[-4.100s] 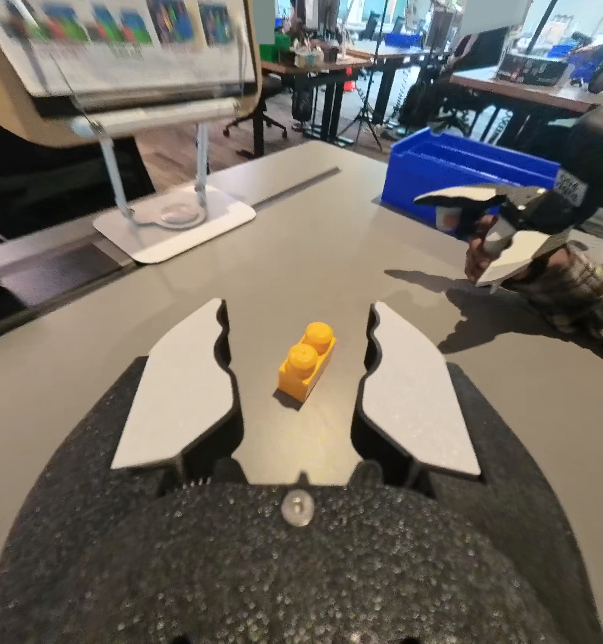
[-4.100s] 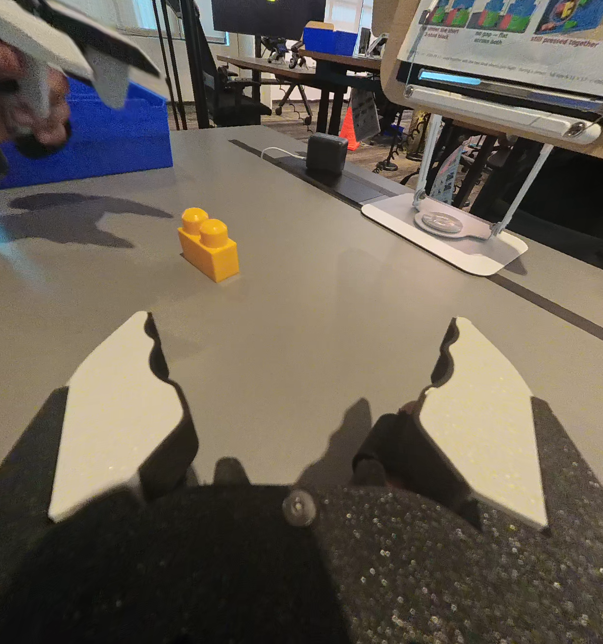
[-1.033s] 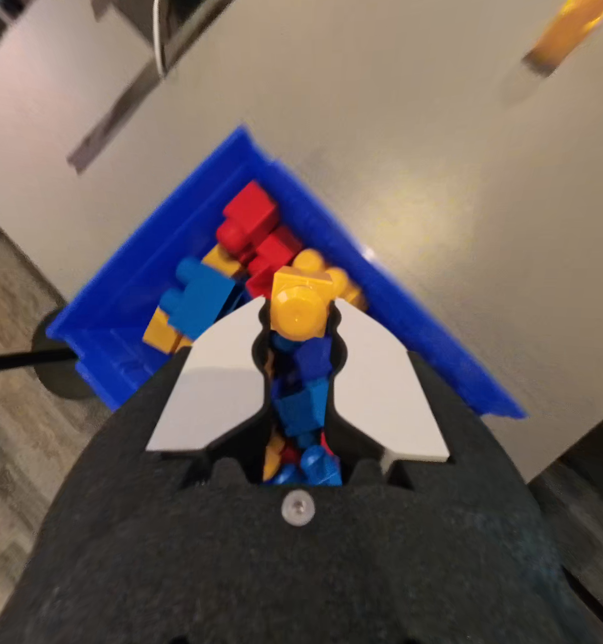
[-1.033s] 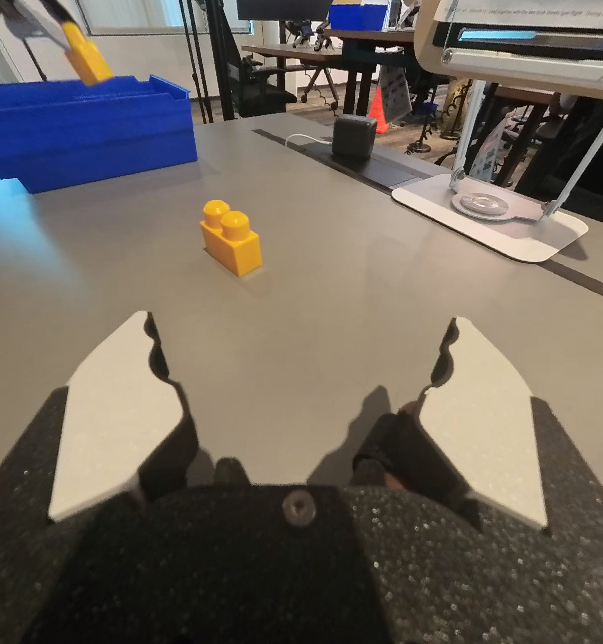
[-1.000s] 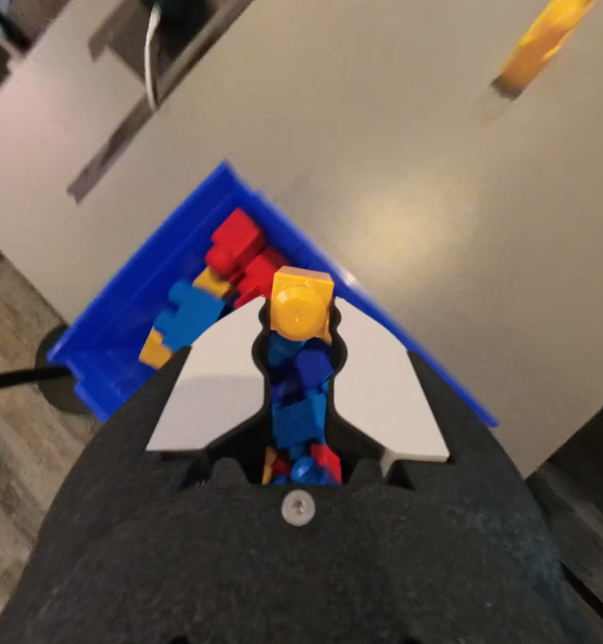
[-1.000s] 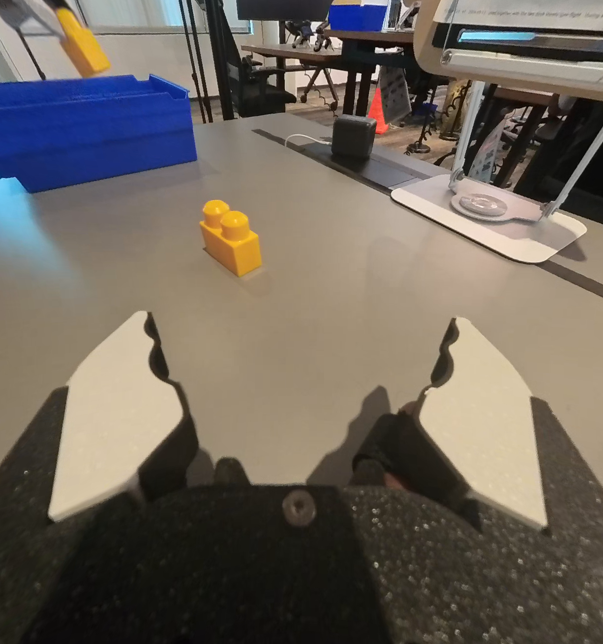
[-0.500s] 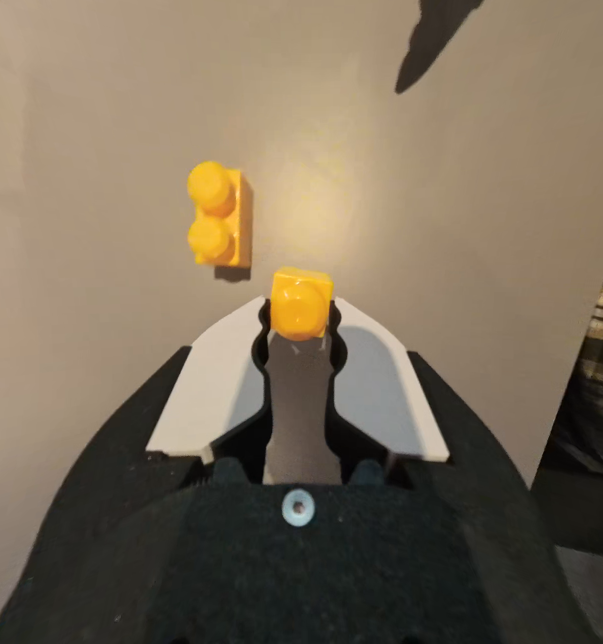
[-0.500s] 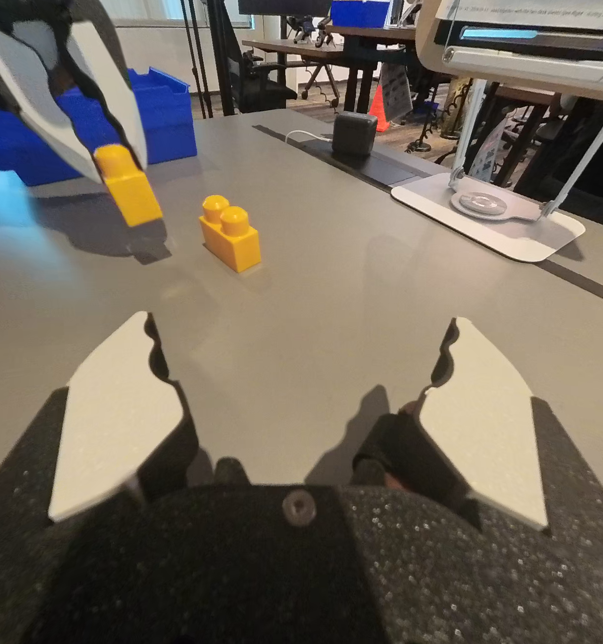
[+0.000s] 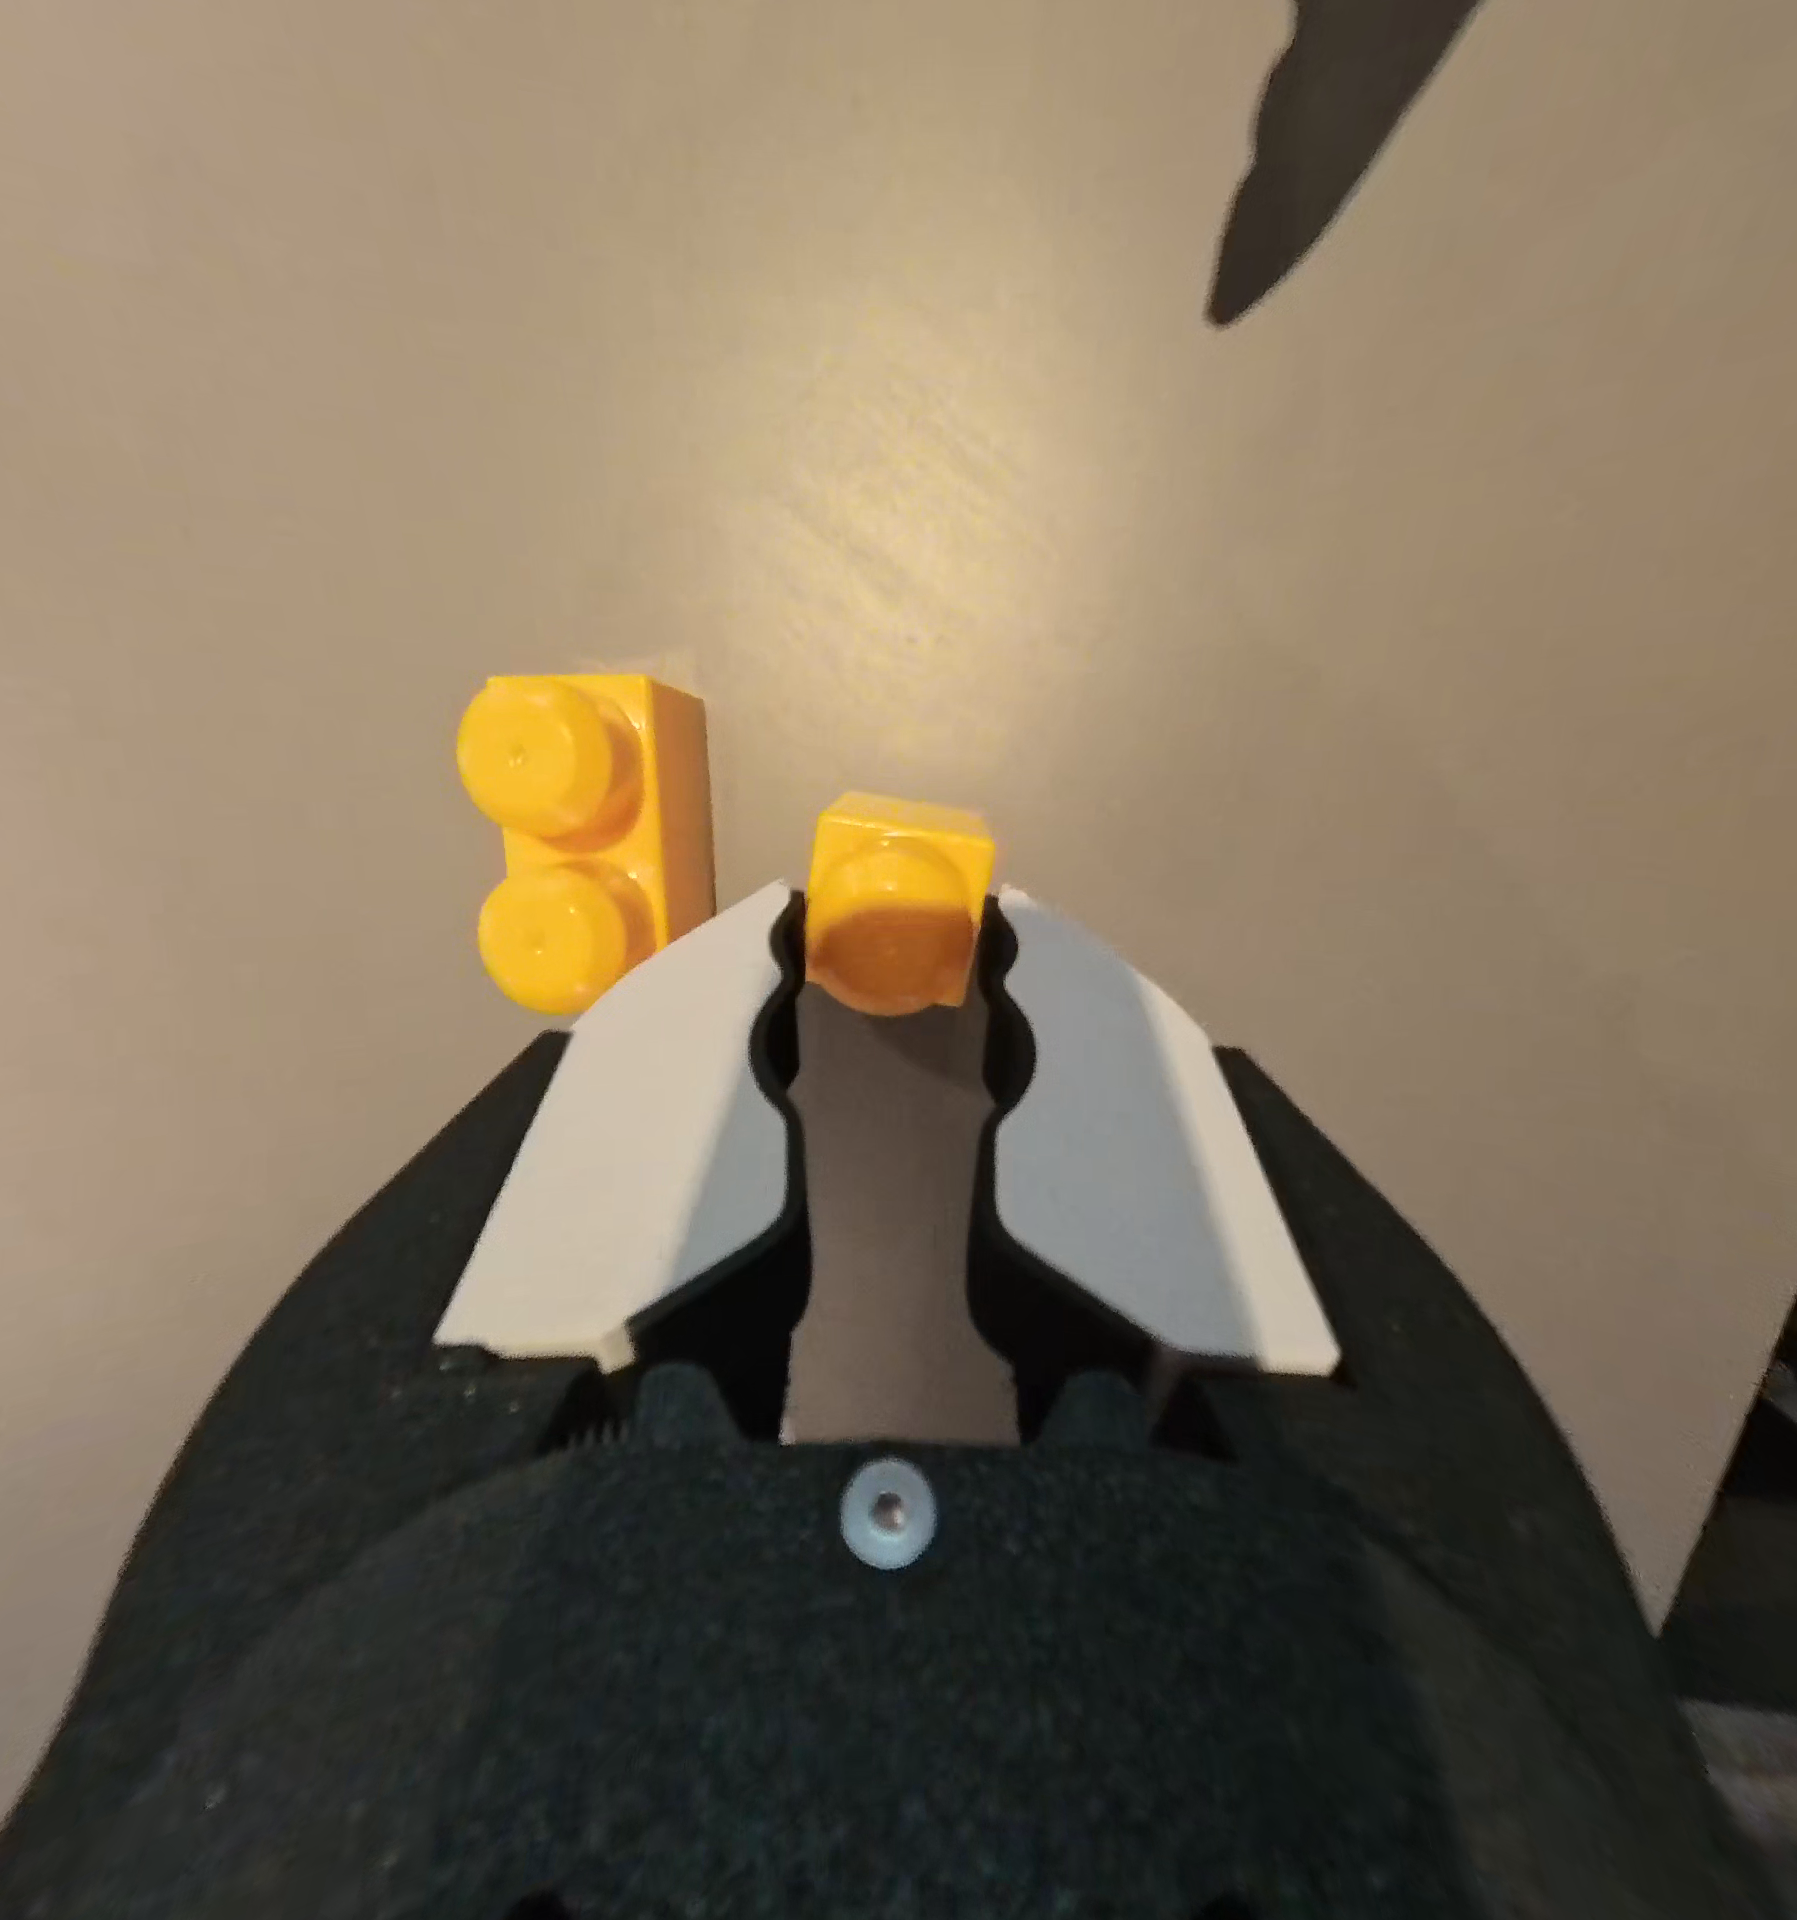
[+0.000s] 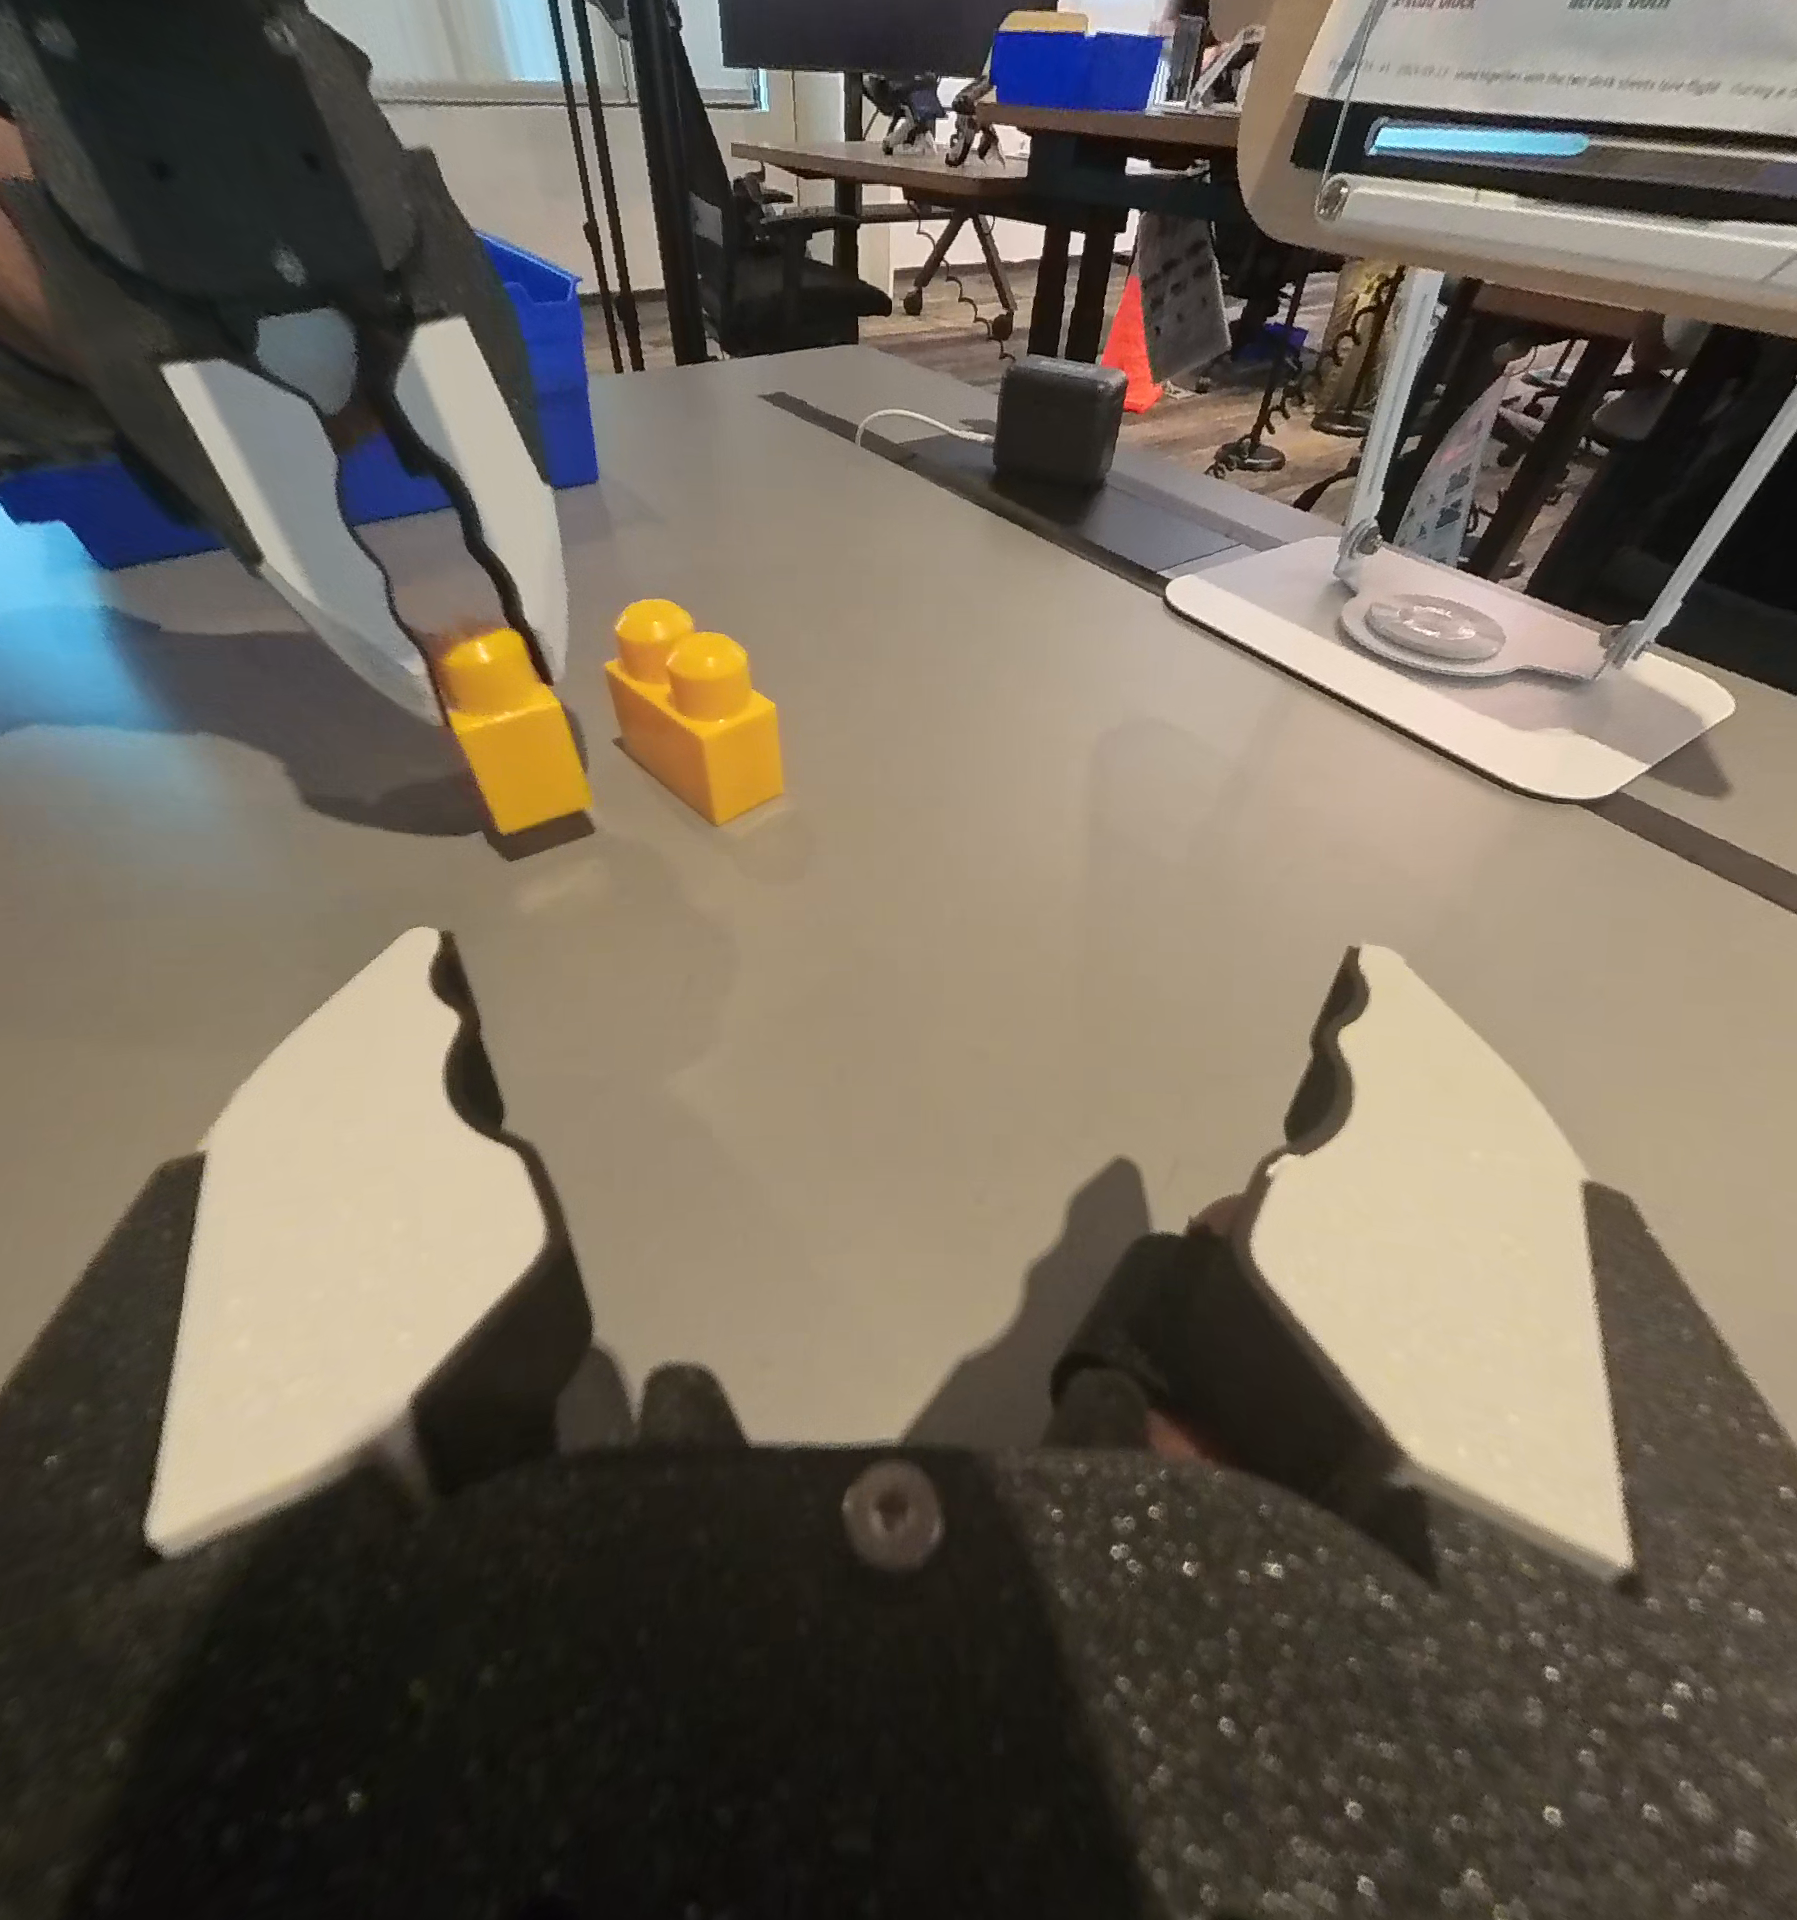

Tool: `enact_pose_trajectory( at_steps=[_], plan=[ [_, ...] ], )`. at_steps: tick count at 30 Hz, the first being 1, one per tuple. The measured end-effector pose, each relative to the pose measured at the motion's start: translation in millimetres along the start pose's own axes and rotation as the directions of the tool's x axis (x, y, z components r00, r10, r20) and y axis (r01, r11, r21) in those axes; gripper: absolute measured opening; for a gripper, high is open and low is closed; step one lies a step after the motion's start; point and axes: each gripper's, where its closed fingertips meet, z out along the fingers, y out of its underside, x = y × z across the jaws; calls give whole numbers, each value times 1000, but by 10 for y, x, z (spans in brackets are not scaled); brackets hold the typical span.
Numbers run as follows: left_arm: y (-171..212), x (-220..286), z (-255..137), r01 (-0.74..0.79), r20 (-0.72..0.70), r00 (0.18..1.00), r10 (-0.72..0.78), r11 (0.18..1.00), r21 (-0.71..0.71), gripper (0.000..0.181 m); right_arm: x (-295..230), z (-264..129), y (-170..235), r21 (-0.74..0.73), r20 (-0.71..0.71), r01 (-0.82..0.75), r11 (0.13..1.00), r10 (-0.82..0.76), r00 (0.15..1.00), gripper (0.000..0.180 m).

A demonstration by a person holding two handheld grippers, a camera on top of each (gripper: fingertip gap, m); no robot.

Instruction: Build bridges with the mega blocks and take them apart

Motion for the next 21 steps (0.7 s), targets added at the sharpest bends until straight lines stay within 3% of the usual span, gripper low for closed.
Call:
enact_pose_trajectory(
  at_steps=[14,21],
  plan=[
    [-14,48,-92,35,-26,999,-32,992,121,41,10,-17,-3,6,-1,-8,1000,8,1000,146],
    [161,-90,-840,90,70,991,-118,945,313,55,22,-20,1,6,-3,-11,1000,11,1000,146]
  ],
)
